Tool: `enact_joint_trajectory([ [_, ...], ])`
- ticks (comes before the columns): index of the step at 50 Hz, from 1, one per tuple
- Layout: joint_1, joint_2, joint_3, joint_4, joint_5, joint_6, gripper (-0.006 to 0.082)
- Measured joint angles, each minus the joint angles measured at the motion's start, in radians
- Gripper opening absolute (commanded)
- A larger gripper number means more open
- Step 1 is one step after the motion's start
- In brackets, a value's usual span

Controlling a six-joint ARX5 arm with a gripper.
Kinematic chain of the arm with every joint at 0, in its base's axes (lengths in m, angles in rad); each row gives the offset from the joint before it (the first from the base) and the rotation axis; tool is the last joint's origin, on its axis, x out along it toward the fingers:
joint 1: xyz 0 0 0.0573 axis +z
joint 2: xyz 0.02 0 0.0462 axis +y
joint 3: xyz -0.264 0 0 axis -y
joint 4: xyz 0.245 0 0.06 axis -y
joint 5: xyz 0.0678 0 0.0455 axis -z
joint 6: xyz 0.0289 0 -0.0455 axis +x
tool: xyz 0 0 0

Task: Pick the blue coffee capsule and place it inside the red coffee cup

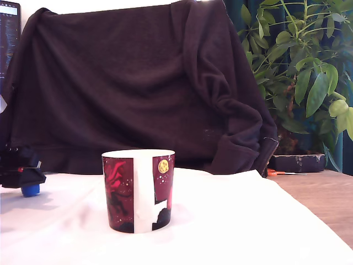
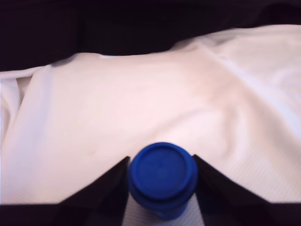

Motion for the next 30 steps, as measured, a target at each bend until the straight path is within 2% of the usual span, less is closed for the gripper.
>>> enact_joint_trajectory([
  [7,0.000,0.000,0.000,0.078,0.080,-0.077,0.0165],
  [18,-0.010,-0.054,0.000,0.174,0.330,-0.296,0.0165],
  [24,-0.054,-0.139,0.000,0.206,0.439,-0.382,0.0165],
  [30,-0.124,-0.212,0.000,0.209,0.520,-0.424,0.0166],
])
